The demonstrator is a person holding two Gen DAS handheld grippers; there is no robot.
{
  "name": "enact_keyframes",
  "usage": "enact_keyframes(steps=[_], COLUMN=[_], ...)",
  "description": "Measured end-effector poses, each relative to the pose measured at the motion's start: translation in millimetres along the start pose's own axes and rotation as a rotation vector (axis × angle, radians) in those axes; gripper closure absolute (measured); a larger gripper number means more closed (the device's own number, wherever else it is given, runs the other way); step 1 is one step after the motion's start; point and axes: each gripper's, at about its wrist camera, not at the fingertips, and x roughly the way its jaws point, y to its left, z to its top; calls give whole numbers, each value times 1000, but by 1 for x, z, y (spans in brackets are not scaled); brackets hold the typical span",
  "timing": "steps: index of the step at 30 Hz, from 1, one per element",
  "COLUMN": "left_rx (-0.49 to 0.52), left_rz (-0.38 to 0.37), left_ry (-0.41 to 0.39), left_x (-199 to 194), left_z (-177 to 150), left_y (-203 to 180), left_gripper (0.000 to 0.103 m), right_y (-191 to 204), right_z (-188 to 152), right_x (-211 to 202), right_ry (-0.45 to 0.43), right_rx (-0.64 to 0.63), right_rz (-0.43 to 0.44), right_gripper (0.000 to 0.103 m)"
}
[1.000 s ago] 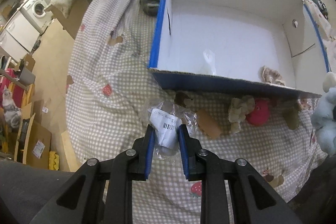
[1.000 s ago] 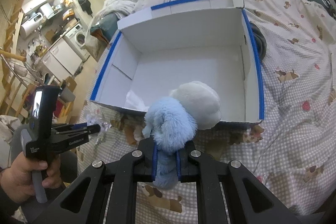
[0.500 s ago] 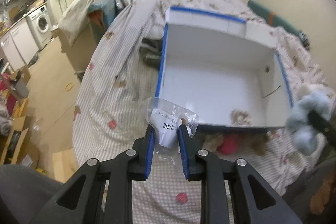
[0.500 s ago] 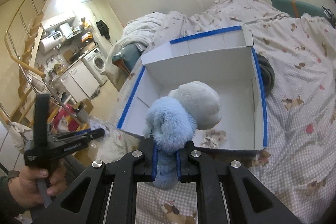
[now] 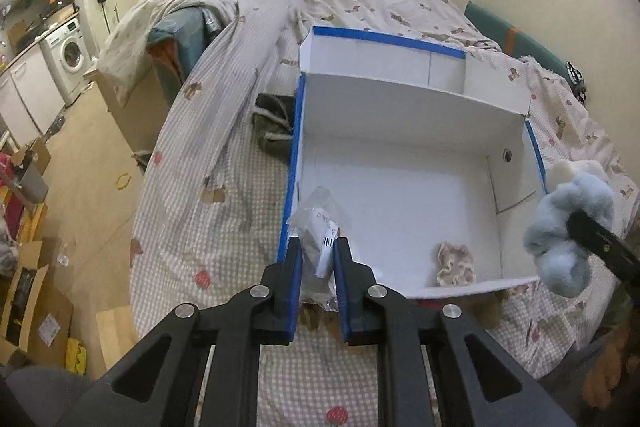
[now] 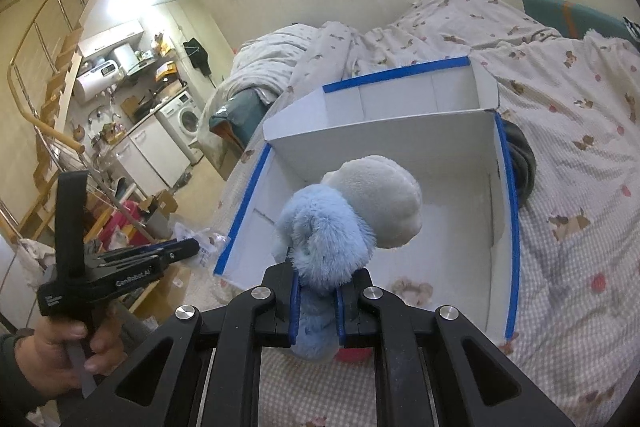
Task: Organize soft objects
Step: 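Carry the plastic bag and blue plush toy over the box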
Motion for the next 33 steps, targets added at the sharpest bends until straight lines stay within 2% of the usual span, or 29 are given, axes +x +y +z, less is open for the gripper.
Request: enact_keyframes(steps=[13, 22, 28, 33], left_rx=[70, 69, 87, 102], left_rz=[-3, 2, 3, -11], left_ry=[12, 86, 119, 133], left_x=[37, 75, 96, 112], left_z=[31, 30, 38, 32], left_y=[-26, -30, -33, -38], left_gripper=[89, 89, 89, 89], right_y=[-15, -33, -39, -43], right_z=[29, 12, 7, 2], right_x=[50, 85, 101, 111], right_ry=[48, 164, 207, 244], right_rx=[-20, 24, 51, 55], right_rz=[-32, -82, -108, -128], right_gripper=[89, 89, 89, 89])
